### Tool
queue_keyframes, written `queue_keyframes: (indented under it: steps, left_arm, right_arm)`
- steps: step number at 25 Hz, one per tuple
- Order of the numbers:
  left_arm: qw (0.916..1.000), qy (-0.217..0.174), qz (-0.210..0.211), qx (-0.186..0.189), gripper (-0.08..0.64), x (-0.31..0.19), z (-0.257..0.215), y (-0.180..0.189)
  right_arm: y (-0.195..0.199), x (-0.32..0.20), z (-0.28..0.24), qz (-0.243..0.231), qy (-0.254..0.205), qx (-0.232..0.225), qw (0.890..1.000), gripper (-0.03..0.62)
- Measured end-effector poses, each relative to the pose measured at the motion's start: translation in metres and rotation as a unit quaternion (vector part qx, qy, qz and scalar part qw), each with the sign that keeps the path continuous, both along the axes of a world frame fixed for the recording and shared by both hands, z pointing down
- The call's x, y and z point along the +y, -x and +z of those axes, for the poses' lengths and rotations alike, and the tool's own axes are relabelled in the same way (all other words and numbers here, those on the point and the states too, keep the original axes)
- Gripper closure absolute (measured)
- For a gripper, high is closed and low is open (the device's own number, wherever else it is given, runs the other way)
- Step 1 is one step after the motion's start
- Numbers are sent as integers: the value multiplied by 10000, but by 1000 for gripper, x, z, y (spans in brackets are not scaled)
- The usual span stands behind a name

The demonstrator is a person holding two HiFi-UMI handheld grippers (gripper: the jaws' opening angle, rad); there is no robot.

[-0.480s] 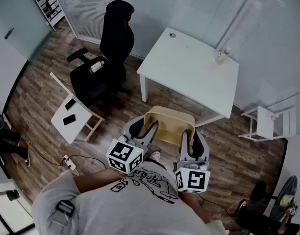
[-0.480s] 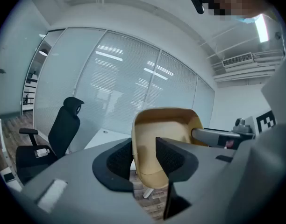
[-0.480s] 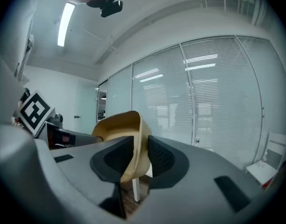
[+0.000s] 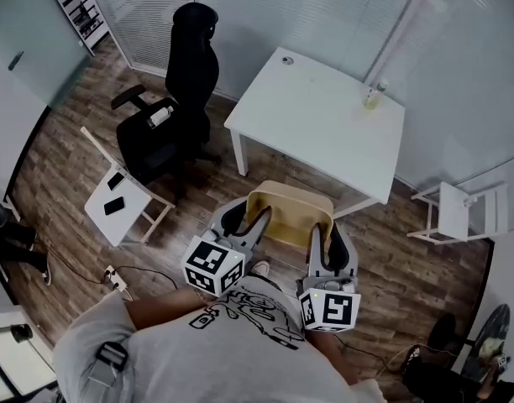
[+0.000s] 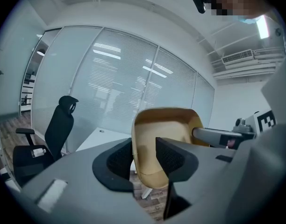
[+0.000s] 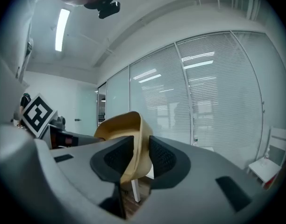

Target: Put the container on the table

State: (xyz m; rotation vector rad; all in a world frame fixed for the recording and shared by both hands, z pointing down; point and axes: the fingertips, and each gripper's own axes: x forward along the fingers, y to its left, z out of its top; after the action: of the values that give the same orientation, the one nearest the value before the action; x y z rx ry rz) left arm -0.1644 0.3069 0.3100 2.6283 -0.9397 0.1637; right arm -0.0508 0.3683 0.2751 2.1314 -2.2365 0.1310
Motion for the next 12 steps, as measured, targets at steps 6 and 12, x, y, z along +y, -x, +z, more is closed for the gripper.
queue_keyframes:
  steps: [6,12]
  left_arm:
    - [9999,62,-63,46,423,-4,1,-20]
    - [10000,59,-17,21,423,-24,4,-31]
  right_arm:
    - [-21,-4,3,-46,63,-47,10000,505]
    - [-32,-24,6,-5,66,-124,9999,505]
